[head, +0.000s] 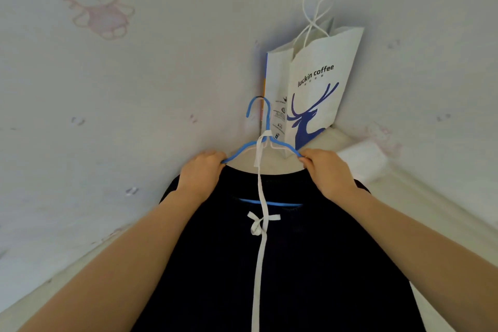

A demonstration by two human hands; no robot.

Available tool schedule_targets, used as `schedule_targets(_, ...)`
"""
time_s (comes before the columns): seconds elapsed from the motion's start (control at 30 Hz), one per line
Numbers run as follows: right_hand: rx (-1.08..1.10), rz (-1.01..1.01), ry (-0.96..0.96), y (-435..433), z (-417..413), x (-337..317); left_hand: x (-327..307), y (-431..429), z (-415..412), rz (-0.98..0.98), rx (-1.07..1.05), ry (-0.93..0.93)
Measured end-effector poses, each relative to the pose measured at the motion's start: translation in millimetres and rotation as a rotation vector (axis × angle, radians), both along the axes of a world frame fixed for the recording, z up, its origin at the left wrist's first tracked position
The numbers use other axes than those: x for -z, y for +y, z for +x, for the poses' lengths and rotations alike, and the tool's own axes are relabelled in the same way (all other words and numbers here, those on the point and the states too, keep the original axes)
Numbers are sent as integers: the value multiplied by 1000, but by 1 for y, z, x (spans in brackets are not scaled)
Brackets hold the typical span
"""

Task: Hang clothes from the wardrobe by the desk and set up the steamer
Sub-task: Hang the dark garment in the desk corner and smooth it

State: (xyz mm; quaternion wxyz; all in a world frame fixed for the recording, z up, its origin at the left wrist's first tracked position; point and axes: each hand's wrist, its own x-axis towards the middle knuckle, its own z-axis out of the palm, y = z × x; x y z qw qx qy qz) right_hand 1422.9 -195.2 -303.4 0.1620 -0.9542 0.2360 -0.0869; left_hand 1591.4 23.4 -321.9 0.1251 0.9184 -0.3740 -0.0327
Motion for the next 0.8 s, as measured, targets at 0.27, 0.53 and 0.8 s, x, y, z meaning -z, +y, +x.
schedule_targets(0.27,96,113,44,-19,28,50,38,-30,17,177,21,-130)
schedule_targets(0.53,65,89,168,-24,29,78,72,-31,13,159,2,-158)
schedule_targets(0.8,-2,-68,302,-24,33,86,80,-28,6,223,-4,-141)
